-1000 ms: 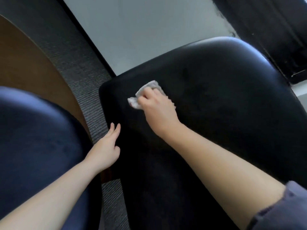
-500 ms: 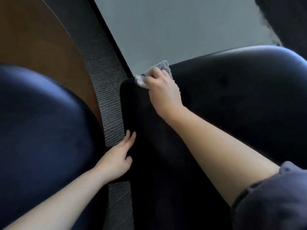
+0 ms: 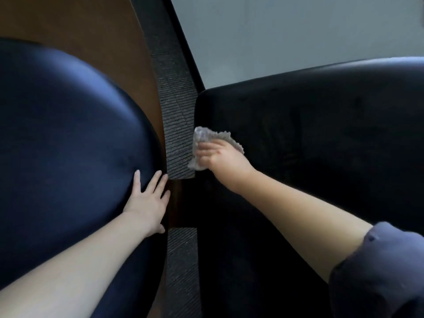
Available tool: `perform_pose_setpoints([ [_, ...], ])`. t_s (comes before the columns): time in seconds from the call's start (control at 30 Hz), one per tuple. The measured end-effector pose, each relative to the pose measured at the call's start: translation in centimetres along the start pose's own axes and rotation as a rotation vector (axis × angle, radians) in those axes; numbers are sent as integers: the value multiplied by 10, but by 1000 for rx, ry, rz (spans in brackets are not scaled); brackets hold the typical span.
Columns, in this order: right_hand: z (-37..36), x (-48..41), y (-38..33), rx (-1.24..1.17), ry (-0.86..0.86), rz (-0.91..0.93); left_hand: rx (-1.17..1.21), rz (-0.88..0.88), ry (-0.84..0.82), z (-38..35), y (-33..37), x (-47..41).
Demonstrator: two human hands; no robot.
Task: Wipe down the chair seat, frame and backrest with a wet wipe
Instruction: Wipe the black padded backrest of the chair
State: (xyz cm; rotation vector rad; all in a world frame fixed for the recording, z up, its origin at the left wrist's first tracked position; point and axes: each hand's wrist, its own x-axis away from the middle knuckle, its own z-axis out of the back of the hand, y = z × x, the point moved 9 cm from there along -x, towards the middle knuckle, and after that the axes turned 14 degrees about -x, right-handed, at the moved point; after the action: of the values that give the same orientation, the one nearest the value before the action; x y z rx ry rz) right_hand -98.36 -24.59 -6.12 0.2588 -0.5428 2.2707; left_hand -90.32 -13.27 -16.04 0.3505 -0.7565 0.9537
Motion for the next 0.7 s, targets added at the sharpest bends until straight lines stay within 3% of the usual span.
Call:
perform_pose_setpoints([
  [0.1, -57, 36, -26, 26, -318, 111, -55, 4, 0, -9, 3, 4],
  [0.23, -37, -5, -7, 27, -247, -32, -73, 17, 35, -15, 6, 8],
  [0.33, -67, 27, -8, 92, -310, -90, -86, 2, 45, -25, 11, 17],
  [0.4, -121, 88, -47, 1, -553, -115, -99, -22, 24, -34, 17, 27],
  [0.47, -149, 115, -77, 3, -755, 0, -89, -23, 16, -44, 22, 39],
  [0.5, -145, 115, -73, -82, -765, -37, -92, -30, 7, -47, 25, 44],
  [0.63, -92, 67, -29, -14, -301, -193, -87, -51, -35, -52, 33, 60],
  [0.7, -103, 109, -50, -26, -394, -116, -77, -52, -47, -56, 38, 67],
])
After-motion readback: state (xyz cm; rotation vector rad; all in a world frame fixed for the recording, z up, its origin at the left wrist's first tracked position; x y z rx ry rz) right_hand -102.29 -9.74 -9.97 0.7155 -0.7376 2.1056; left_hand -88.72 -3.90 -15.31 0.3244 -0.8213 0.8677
